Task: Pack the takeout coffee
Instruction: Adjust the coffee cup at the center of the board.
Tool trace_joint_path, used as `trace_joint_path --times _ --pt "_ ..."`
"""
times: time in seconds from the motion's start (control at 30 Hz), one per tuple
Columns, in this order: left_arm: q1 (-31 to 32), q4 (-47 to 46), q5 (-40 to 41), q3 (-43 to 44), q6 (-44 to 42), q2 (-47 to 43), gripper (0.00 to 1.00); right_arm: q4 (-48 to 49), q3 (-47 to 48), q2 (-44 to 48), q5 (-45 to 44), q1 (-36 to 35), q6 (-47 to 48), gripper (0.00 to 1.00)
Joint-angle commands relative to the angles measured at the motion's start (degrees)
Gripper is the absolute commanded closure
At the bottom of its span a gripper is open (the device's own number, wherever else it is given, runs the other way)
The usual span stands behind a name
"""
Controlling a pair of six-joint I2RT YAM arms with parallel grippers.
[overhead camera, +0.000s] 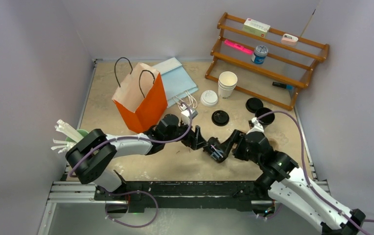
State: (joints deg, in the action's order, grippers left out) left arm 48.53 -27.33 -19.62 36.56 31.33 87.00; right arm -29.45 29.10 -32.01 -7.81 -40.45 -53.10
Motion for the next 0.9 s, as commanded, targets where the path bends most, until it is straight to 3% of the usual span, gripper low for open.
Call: trace_joint_path --times 0.0,0.23,0.67,0.8,0.87 --pt "0.60 -4.13 -3.64 3.75 -5.08 2.69 0.20 -4.67 -2.72 3.01 -3.87 -0.06 -11.11 0.27" --pt "1.29 -8.40 -9.57 8.54 -5.06 10.47 0.18 -4.75 -4.94 1.52 -2.72 -0.03 -15.92 0.39" --pt "1.30 -9.33 -12.45 16.48 -7.76 20.40 0.18 1.92 -10.53 1.94 -3.93 -0.01 -16.20 0.47" --pt "1.30 -9.37 -13.64 16.79 -7.78 20.78 0.25 3.23 -11.15 1.95 -3.22 0.00 -15.89 0.50" --pt "1.30 -9.02 -14.31 16.62 -7.87 20.52 0.33 4.03 -11.41 1.67 -3.01 -0.03 -15.60 0.53"
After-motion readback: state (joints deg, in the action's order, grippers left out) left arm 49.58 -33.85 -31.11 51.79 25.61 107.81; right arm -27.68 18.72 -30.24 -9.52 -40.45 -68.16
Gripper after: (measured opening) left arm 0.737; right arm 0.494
